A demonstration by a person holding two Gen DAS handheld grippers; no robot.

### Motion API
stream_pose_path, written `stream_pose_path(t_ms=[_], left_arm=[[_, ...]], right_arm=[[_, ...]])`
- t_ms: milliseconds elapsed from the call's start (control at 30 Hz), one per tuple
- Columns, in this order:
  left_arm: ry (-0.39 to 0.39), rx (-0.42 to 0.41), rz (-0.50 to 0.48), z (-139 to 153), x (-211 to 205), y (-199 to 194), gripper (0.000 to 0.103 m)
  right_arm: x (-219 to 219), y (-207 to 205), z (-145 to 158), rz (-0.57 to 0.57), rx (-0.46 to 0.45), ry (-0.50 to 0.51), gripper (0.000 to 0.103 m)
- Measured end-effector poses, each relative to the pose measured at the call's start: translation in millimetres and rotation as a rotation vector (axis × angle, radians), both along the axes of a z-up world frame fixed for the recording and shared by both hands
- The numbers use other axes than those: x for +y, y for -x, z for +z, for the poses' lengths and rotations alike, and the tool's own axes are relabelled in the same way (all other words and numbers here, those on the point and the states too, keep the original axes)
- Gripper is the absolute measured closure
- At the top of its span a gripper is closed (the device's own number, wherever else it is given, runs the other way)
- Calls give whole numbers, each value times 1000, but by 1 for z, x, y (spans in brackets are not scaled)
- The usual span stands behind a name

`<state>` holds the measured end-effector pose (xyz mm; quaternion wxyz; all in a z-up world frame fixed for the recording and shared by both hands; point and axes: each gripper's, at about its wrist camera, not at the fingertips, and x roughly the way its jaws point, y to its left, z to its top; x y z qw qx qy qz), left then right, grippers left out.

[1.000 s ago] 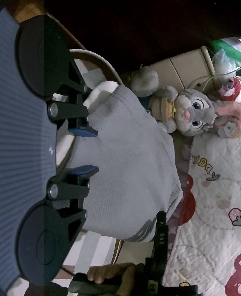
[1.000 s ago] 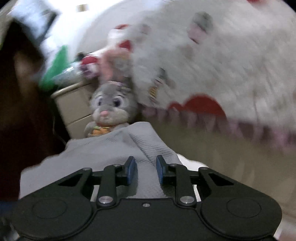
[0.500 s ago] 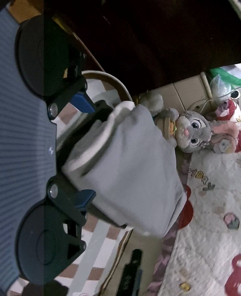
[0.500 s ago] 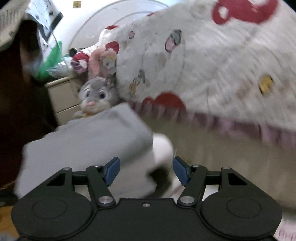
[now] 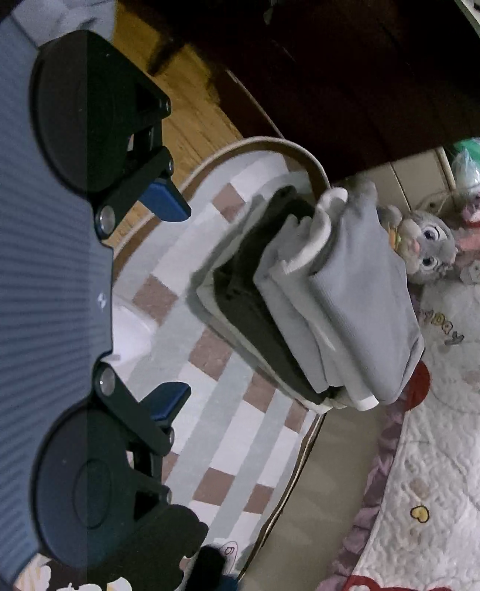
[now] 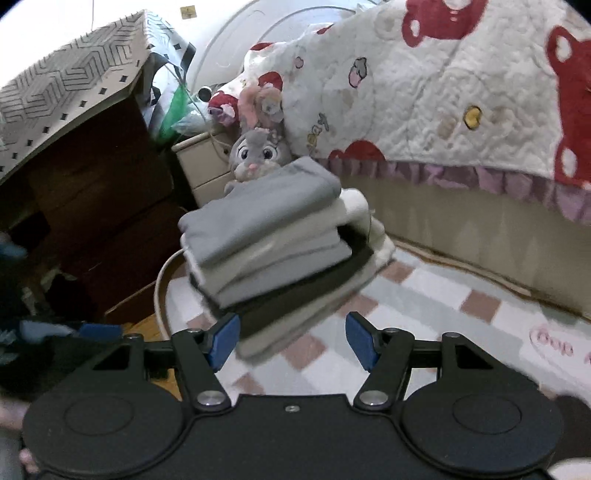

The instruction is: Fold clothes

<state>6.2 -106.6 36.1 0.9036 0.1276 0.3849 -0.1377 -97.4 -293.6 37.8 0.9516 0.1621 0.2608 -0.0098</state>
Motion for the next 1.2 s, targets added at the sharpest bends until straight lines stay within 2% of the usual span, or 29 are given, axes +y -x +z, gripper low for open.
stream_pose_path(t_ms=[133, 267, 300, 467, 600, 800, 900, 1200], left_arm=[[-13, -16, 57, 15, 1, 20, 7], [42, -41, 118, 33, 3, 36, 0], [28, -40, 117, 33, 0, 40, 0], [3, -19, 105, 23, -16, 55, 0], [-35, -55, 101, 15, -33, 66, 0], [-110, -45, 83, -4, -54, 77, 0], [-133, -48, 95, -10, -58, 78, 0], [-116, -30, 119, -16, -58, 78, 0]], right_arm=[[0, 35, -6, -25, 3, -20, 34], [-4, 54, -12, -39, 28, -34, 34], [-5, 58, -13, -32, 34, -39, 34], [-10, 63, -20, -52, 62, 31, 34], [-11, 63, -31, -65, 73, 21, 34], [-13, 54, -44, -57, 103, -34, 34], [-9, 53, -47, -54, 108, -14, 34], [-8, 55, -49, -69, 120, -3, 34]])
